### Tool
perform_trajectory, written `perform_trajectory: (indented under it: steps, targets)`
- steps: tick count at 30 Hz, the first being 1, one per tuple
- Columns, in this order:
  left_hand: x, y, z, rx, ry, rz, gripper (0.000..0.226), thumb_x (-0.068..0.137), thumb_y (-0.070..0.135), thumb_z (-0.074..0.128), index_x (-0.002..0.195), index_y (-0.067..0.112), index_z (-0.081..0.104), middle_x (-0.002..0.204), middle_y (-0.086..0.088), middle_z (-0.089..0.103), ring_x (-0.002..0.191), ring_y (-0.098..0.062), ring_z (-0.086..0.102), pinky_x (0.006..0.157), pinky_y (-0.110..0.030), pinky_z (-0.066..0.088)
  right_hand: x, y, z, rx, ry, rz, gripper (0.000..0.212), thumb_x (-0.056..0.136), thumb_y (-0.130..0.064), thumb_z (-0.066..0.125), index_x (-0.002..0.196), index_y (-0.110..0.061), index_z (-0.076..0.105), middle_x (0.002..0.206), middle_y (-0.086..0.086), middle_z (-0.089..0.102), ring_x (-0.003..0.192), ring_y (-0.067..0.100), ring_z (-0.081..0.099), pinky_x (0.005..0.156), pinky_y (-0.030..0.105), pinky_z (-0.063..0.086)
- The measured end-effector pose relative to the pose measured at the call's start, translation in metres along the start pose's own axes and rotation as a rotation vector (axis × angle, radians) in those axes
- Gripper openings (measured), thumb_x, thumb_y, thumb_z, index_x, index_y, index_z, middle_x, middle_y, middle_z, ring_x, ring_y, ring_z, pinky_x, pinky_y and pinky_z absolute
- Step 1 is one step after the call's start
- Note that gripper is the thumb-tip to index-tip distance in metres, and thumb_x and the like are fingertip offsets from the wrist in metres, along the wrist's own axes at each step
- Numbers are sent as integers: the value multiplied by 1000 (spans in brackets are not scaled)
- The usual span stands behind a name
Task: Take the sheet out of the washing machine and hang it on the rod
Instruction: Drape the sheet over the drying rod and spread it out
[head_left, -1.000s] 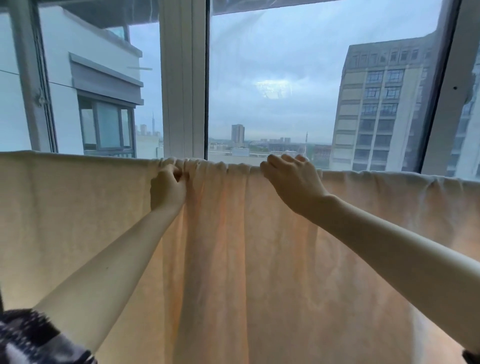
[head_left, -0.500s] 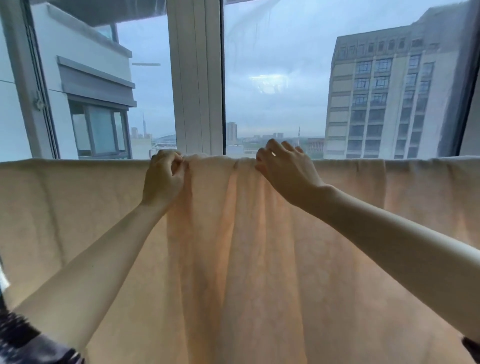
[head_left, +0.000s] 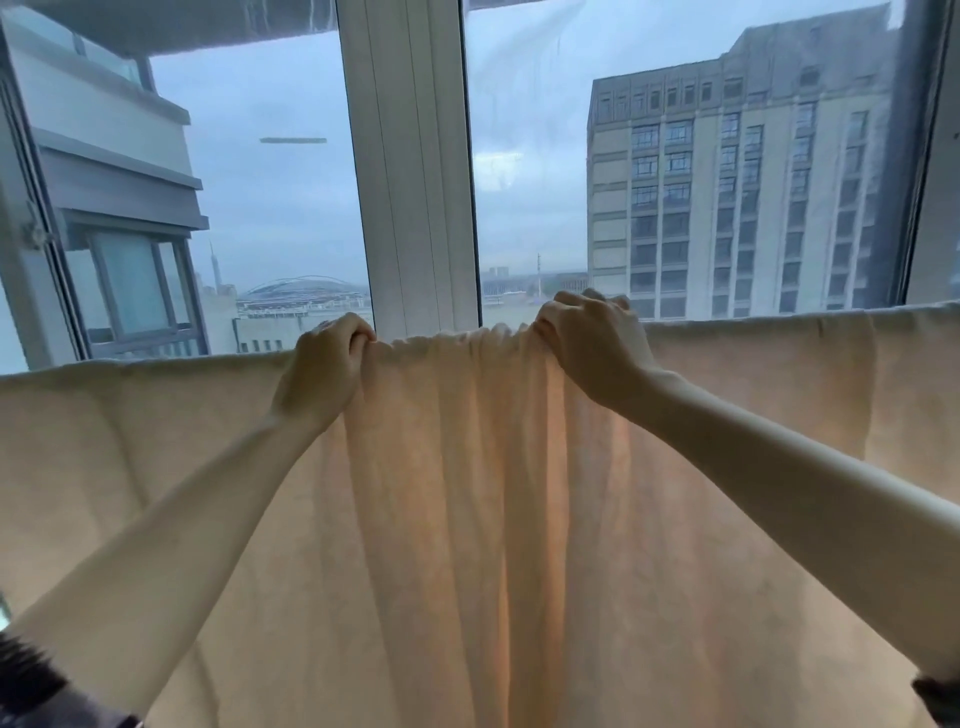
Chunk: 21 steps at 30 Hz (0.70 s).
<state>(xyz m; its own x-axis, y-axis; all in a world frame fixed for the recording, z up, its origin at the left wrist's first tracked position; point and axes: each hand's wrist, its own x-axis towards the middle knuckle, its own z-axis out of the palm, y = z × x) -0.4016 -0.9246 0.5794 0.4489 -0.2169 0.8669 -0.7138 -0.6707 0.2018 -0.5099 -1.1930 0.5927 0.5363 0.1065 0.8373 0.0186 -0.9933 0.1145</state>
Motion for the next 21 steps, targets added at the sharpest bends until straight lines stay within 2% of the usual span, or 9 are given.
perform_trajectory:
  steps: [6,10,13,16,18,21]
  targets:
    - [0,-49,-15,58,60,-96,17,96,6,40,91,5,56,91,-15,62,87,-30,55,75,-34,40,19,-29,3,115,48,-42,22,99,-23,45,95,-11,63,93,2,65,86,21,61,79,40,49]
    - [-4,-77,-30,94,44,-139,17,97,10,40,91,7,55,89,-11,61,83,-26,55,72,-33,39,28,-50,18,216,-69,-146,28,100,-28,42,85,-10,58,84,2,60,68,16,58,65,36,53]
    - [-7,-90,-37,74,-38,-167,20,99,16,41,86,9,54,85,-6,61,80,-23,55,69,-33,38,36,-61,27,280,-134,-144,32,99,-35,41,86,-11,56,82,2,61,64,16,58,64,36,54]
    - [-10,-107,-43,117,-71,-94,25,99,26,40,89,13,59,91,-7,66,89,-28,59,81,-39,43,44,-81,32,283,-167,-216,33,98,-43,42,105,-14,54,93,4,66,70,19,62,65,39,55]
    - [-13,-116,-51,124,-82,-99,36,95,38,34,96,17,62,98,-4,67,96,-26,59,90,-43,42,47,-95,36,253,-194,-261,33,97,-45,42,98,-15,54,86,0,62,66,16,59,66,40,55]
    - [-19,-128,-61,150,-83,-115,41,94,44,29,105,22,61,108,0,67,106,-23,57,100,-45,37,53,-114,44,77,-179,-306,29,97,-42,42,93,-16,54,81,-2,58,72,17,56,81,45,50]
